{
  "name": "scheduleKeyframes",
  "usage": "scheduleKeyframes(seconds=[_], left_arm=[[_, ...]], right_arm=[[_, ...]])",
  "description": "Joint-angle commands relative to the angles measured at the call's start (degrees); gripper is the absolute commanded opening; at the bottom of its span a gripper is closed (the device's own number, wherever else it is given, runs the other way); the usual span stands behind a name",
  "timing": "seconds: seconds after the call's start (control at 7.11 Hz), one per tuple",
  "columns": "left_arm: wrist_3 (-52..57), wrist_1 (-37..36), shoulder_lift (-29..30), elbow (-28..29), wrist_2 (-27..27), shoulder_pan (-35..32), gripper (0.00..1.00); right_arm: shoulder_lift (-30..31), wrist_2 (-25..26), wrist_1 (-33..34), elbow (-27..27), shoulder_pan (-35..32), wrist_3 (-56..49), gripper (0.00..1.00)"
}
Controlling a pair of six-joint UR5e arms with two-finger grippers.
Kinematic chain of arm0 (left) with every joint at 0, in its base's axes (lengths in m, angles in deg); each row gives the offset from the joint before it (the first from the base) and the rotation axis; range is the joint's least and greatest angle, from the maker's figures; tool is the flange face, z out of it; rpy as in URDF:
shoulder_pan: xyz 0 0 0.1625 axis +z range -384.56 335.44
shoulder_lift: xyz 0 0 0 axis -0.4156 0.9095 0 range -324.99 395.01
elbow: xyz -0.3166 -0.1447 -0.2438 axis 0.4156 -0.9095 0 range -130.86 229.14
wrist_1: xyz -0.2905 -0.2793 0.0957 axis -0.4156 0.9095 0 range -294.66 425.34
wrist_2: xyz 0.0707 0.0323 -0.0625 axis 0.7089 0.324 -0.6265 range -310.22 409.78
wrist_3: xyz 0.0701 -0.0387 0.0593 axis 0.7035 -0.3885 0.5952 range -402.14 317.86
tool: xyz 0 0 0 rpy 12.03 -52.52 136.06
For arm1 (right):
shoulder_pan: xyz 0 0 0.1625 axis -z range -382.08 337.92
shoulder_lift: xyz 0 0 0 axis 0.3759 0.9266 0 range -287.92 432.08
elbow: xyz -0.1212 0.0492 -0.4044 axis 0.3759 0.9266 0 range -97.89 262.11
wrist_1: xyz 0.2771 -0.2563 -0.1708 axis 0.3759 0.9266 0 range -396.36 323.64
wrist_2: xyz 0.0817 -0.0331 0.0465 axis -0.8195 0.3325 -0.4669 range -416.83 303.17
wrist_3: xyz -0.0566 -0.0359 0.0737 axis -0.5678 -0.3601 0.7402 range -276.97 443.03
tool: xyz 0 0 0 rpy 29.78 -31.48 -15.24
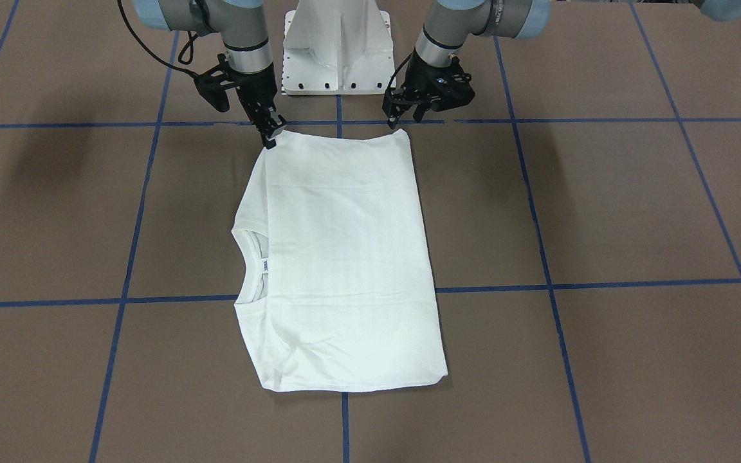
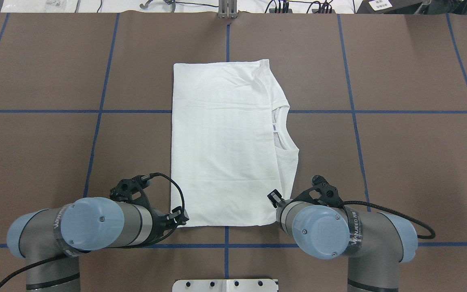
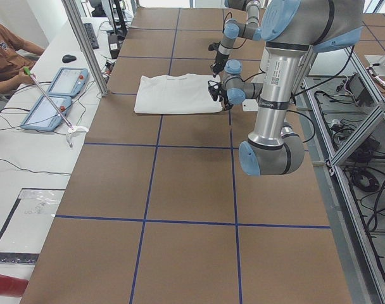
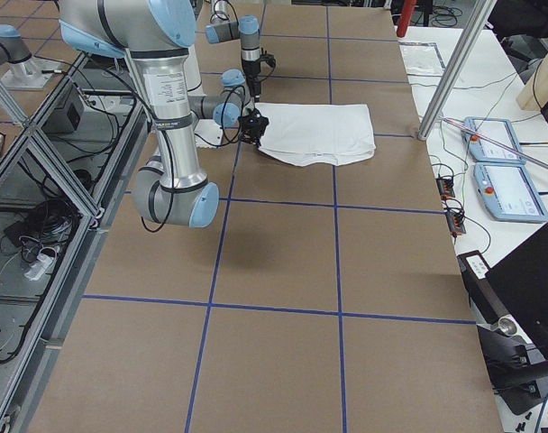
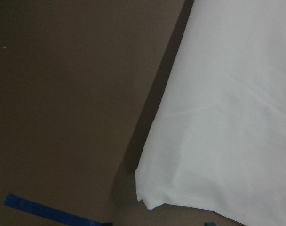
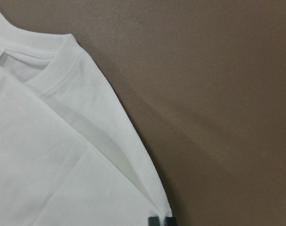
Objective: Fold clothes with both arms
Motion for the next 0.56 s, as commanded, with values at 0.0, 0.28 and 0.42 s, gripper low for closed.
scheduleKeyframes(seconds=[0.0, 0.28, 0.42], left_arm=[[0.12, 0.22, 0.28, 1.72, 0.83, -0.04, 0.68], [0.12, 0.4, 1.5, 2.42, 0.83, -0.04, 0.61], [0.03, 0.4, 1.86, 2.95, 0.75, 0.05, 0.6]], right_arm=[[0.16, -0.04, 0.09, 0.0, 0.0, -0.09, 0.0], [0.16, 0.05, 0.0, 0.0, 0.0, -0.09, 0.0], [0.16, 0.05, 0.09, 0.0, 0.0, -0.09, 0.0]])
